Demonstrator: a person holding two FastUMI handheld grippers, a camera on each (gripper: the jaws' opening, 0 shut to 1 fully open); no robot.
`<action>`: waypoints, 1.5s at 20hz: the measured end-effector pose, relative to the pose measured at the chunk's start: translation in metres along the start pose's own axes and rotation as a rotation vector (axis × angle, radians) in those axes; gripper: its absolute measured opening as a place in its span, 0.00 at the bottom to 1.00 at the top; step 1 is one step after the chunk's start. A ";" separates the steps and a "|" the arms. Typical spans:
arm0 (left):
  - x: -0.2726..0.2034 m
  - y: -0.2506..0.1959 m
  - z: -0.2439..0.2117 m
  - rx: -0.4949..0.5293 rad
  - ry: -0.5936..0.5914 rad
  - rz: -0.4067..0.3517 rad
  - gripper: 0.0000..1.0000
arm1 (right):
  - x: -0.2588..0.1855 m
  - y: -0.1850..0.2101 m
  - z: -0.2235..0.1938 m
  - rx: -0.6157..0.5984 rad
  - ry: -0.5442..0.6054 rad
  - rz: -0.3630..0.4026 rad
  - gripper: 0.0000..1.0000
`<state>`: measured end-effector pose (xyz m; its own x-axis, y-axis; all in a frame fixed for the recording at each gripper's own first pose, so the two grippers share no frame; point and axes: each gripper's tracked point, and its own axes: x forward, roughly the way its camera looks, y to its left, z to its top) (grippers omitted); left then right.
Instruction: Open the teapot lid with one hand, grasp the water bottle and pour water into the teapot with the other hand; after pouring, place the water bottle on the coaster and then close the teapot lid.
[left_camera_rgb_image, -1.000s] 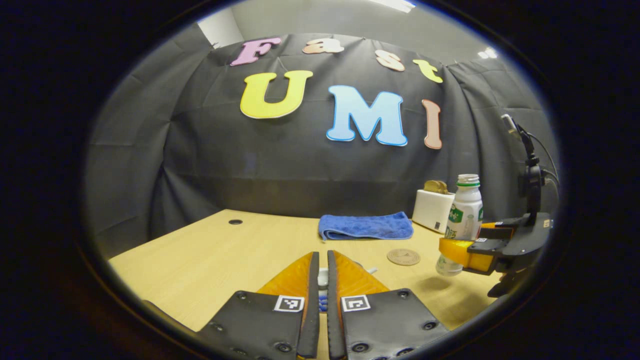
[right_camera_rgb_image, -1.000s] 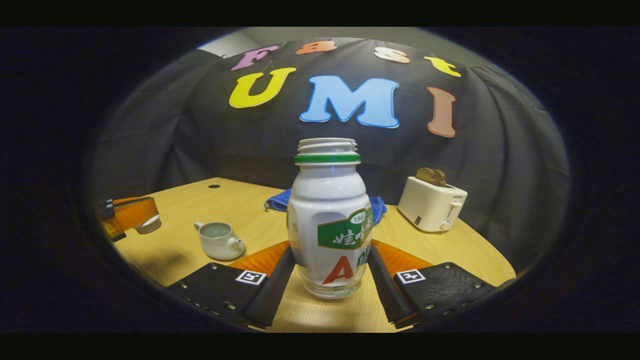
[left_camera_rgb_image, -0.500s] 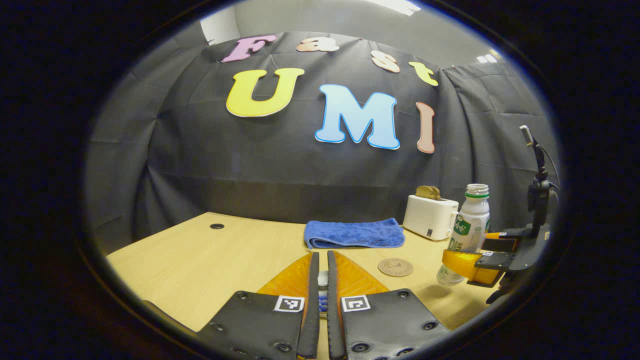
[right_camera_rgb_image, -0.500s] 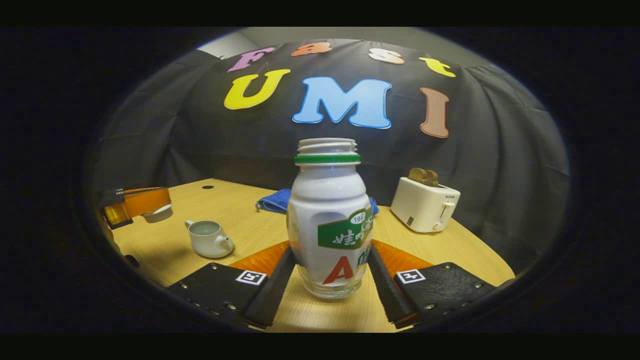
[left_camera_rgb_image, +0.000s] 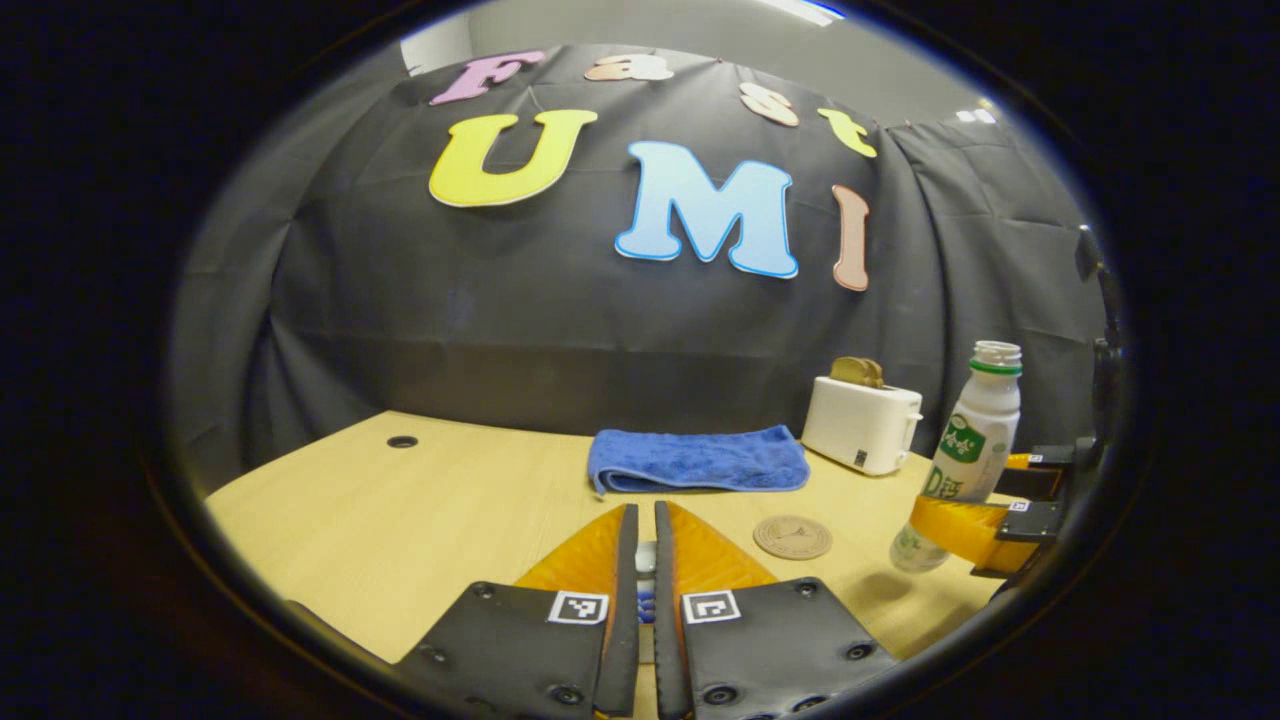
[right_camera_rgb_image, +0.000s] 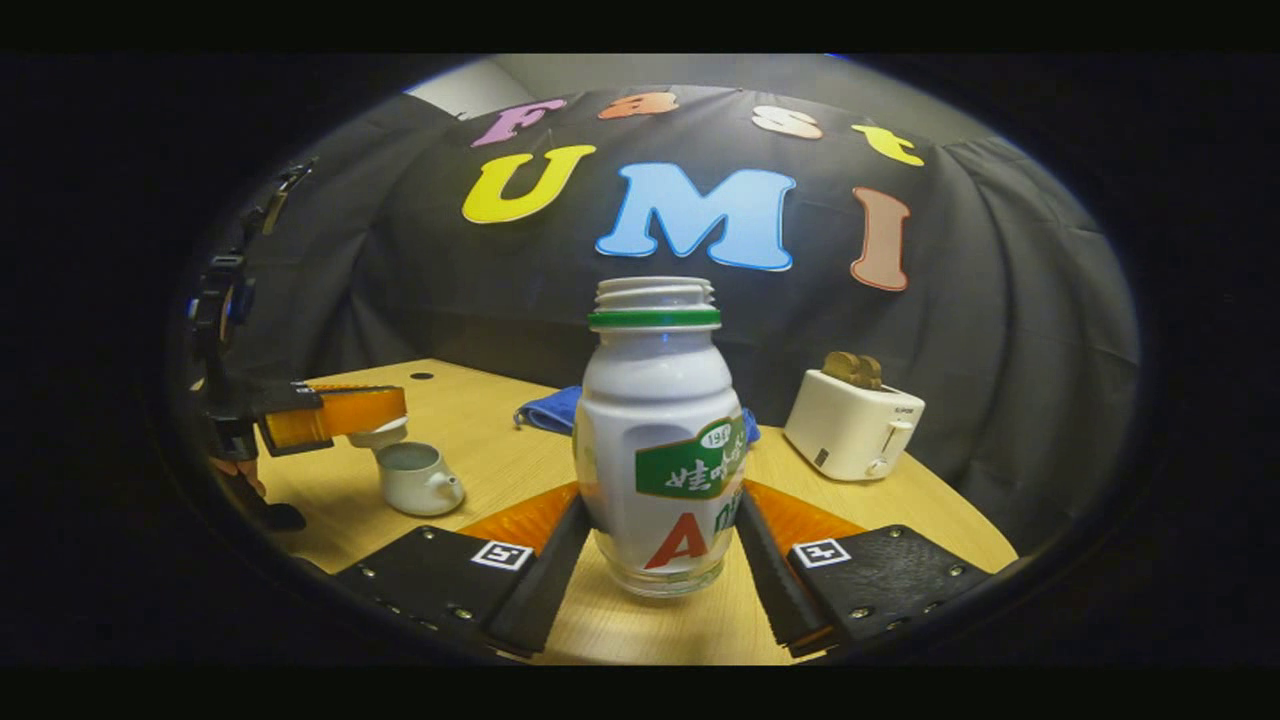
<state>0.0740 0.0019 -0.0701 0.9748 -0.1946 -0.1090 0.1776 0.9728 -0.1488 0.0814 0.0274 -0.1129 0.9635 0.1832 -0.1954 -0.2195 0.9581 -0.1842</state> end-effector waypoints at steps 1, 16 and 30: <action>0.003 0.001 -0.001 0.003 0.002 0.001 0.17 | 0.000 -0.001 -0.001 0.003 -0.001 0.002 0.79; 0.025 -0.006 -0.034 0.032 0.049 0.006 0.17 | 0.002 -0.019 -0.011 0.005 0.014 -0.018 0.80; 0.027 -0.004 -0.042 0.038 0.058 0.021 0.29 | 0.005 -0.015 -0.011 0.005 0.020 -0.012 0.80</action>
<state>0.0938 -0.0129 -0.1137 0.9691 -0.1803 -0.1683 0.1636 0.9806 -0.1082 0.0877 0.0113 -0.1221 0.9627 0.1674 -0.2124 -0.2073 0.9612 -0.1821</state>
